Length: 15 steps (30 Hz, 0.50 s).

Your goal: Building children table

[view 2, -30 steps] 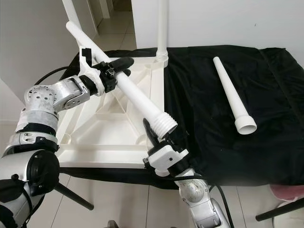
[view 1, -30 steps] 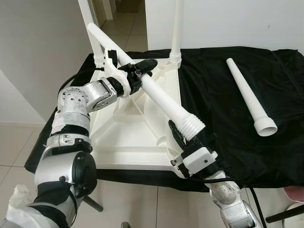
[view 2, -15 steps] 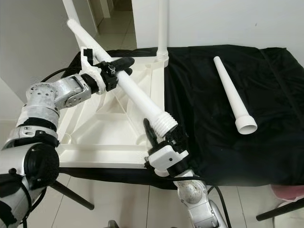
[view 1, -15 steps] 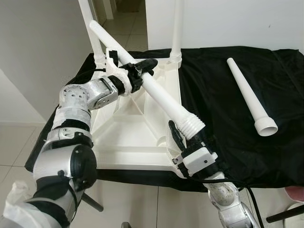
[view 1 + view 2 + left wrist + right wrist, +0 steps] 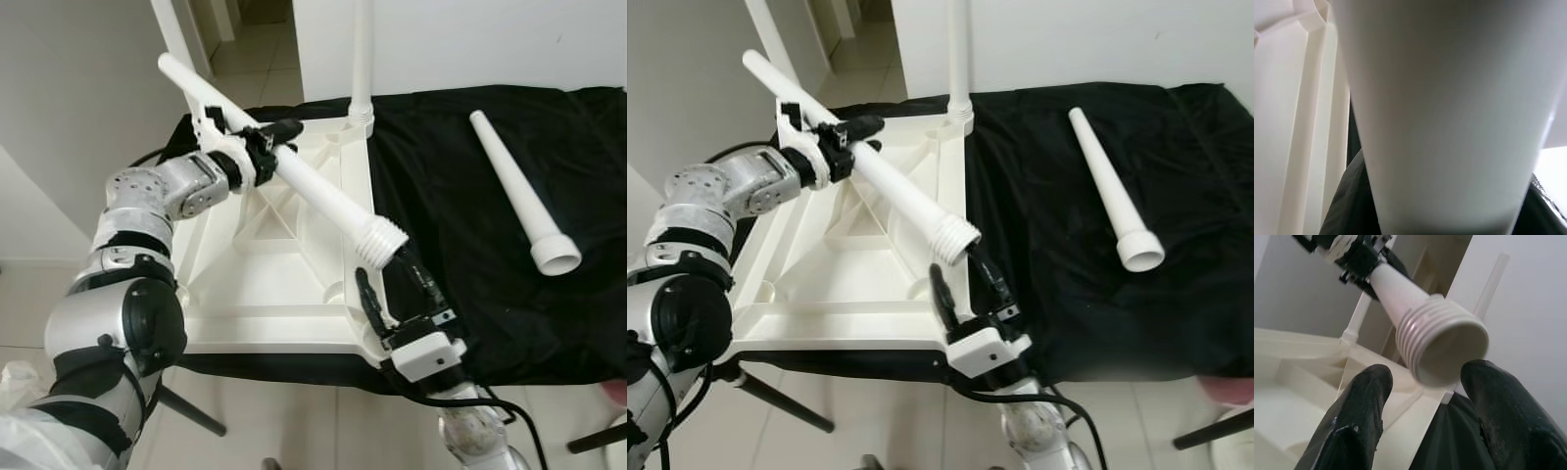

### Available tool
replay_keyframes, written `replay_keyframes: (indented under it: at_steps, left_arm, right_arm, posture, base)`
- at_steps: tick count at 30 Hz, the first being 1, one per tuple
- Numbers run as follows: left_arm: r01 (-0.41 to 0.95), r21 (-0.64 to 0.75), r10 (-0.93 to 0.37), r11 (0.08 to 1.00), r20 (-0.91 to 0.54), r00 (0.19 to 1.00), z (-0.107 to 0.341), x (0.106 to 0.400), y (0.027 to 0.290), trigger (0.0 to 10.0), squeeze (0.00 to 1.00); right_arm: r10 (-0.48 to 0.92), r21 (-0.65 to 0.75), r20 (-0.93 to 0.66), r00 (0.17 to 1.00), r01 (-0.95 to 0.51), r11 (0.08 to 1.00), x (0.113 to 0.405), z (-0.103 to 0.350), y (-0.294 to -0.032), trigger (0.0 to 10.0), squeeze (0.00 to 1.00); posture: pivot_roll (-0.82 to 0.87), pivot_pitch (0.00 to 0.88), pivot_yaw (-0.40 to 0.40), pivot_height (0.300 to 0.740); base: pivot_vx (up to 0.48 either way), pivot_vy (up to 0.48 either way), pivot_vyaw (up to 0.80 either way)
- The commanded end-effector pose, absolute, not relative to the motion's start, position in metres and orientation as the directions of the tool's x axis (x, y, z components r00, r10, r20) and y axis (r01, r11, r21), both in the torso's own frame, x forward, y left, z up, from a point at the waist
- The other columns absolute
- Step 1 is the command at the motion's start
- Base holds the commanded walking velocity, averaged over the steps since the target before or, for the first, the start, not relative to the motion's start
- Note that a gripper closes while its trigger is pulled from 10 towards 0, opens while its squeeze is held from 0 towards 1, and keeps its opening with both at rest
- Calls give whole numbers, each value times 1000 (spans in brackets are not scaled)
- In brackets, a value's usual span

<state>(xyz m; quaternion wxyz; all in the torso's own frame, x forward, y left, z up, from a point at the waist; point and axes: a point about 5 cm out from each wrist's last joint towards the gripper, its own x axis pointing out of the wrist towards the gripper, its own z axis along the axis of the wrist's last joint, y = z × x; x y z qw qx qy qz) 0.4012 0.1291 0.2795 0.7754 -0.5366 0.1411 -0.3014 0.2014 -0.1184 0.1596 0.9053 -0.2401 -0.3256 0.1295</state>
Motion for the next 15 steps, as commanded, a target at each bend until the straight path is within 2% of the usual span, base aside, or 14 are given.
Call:
replay_keyframes:
  at_steps: [1, 6, 11, 15]
  left_arm:
    - [312, -911, -588, 268, 102, 802, 284, 403, 140, 10000, 0]
    - [312, -906, -567, 285, 103, 817, 286, 405, 145, 10000, 0]
    - [375, -851, -535, 369, 136, 834, 294, 408, 148, 10000, 0]
    - [410, -818, -528, 403, 158, 835, 299, 408, 148, 10000, 0]
  right_arm:
    - [396, -534, 523, 754, -72, 843, 197, 156, -120, 10000, 0]
    - [358, -518, 509, 783, -54, 854, 196, 153, -128, 10000, 0]
    - [236, -411, 508, 828, -8, 911, 207, 163, -141, 10000, 0]
    - [209, -371, 500, 840, -10, 929, 211, 169, -144, 10000, 0]
  posture:
    - [-80, 68, 192, 740]
    - [-80, 70, 193, 740]
    - [-94, 77, 179, 740]
    - [-96, 75, 172, 740]
  base:
    - [0, 0, 0]
    - [0, 0, 0]
    - [0, 0, 0]
    - [0, 0, 0]
